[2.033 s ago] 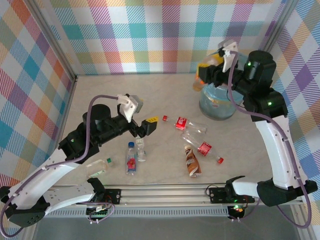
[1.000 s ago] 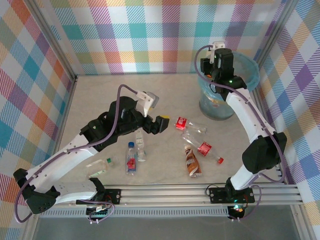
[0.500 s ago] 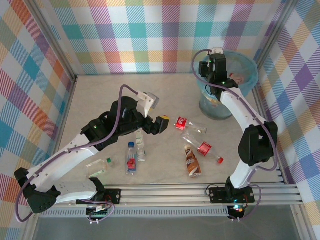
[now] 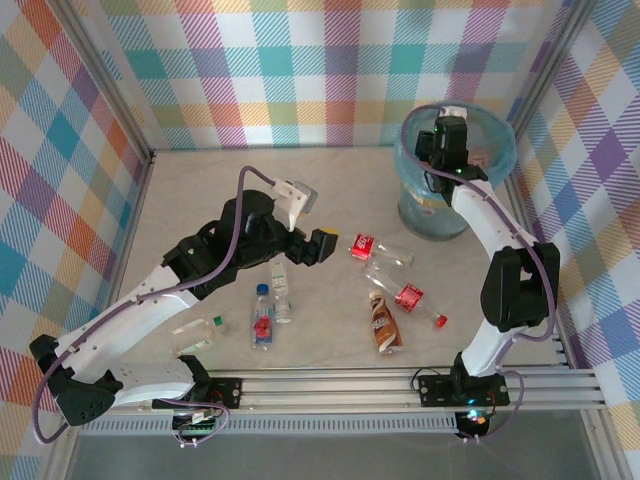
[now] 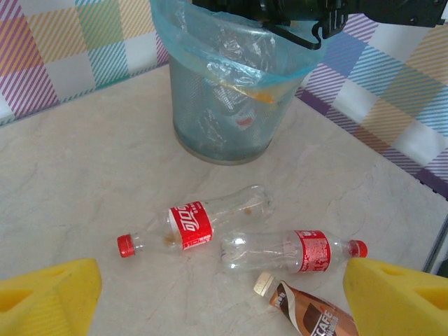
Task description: Put the plastic bottles in the bin
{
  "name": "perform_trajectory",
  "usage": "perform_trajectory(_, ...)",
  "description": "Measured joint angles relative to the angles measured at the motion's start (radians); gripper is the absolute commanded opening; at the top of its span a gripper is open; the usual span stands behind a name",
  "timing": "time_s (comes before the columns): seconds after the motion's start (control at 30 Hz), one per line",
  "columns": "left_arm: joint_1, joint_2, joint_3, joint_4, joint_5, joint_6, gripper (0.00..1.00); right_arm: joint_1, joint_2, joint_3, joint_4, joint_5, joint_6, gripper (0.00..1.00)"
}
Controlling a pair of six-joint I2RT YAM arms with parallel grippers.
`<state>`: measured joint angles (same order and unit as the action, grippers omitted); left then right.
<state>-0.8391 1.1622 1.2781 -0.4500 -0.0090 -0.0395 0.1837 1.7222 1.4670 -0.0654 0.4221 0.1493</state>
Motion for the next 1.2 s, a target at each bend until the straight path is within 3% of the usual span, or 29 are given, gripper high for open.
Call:
perform_trajectory(0.17,0.000,0.000,0.000,0.000,0.000,-0.005,0.89,-0.013,-0.008,-0.002,0.040,0.020,-0.008,0.59)
perform_trajectory(0.33,0.000,0.000,0.000,0.000,0.000,-0.006,0.89,-0.014,-0.009,-0.002,0.048,0.027,-0.003,0.78)
perform_trajectory(0.97,0.000,0.000,0.001,-0.002,-0.006,-0.024,0.89,-0.014,-0.021,0.016,-0.032,-0.043,0.034,0.74)
perform_trajectory(1.2,0.003,0.000,0.032,-0.086,-0.098,-0.083,0.88,-0.012,-0.120,0.058,-0.111,-0.106,0.061,0.74)
